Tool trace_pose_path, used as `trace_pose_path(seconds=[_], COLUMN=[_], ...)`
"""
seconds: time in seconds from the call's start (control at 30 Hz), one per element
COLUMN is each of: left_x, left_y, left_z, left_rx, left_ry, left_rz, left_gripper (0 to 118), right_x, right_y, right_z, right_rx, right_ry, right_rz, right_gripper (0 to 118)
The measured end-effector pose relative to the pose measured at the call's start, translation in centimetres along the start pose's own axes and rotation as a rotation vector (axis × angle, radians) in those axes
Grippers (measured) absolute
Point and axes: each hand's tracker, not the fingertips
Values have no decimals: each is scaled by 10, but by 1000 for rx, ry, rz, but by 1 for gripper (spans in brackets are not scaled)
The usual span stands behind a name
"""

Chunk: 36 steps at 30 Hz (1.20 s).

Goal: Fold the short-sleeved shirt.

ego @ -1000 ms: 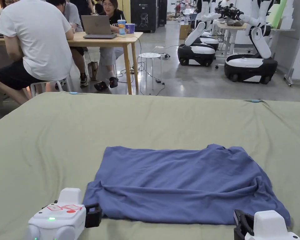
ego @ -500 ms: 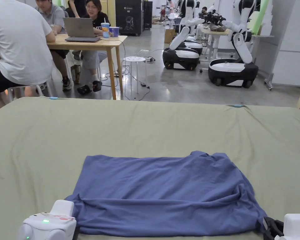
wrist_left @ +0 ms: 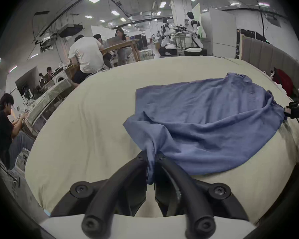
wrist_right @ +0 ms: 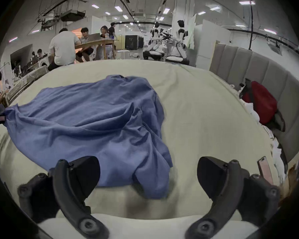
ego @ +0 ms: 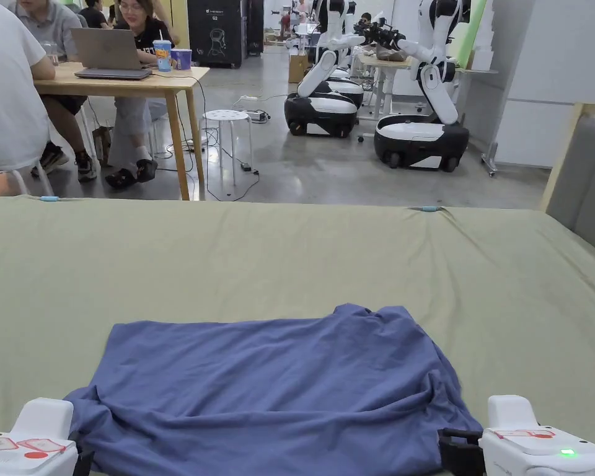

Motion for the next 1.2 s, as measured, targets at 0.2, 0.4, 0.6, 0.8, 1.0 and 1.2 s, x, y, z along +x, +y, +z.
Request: trace_pose_path(seconds=[0.2, 0.4, 0.6, 0.8, 1.0, 1.2], left_x=[-6, -18, -30, -25, -31, -8], left_y=[-13, -15, -14, -69, -83, -38], left_z=[-7, 28, 83, 73, 103, 129], left_rx=[-43, 0, 61, -45, 70, 251], left_ry=[-21, -45, -81, -132, -58, -7], left_rz=[30, 66, 39, 123, 161, 48], left_gripper=[5, 4, 4, 4, 94, 90], right_x=[3, -1, 5, 4, 7, -38], right_y=[-11, 1, -2, -54, -52, -11], right_z=[-17, 60, 135, 111, 135, 184], right_rx=[-124, 36, 67, -132, -8, 308], right_ry=[185, 95, 71, 101, 104, 78], right_rz=[-103, -5, 74, 75, 37, 21], right_gripper=[21, 19, 19, 20, 114, 117])
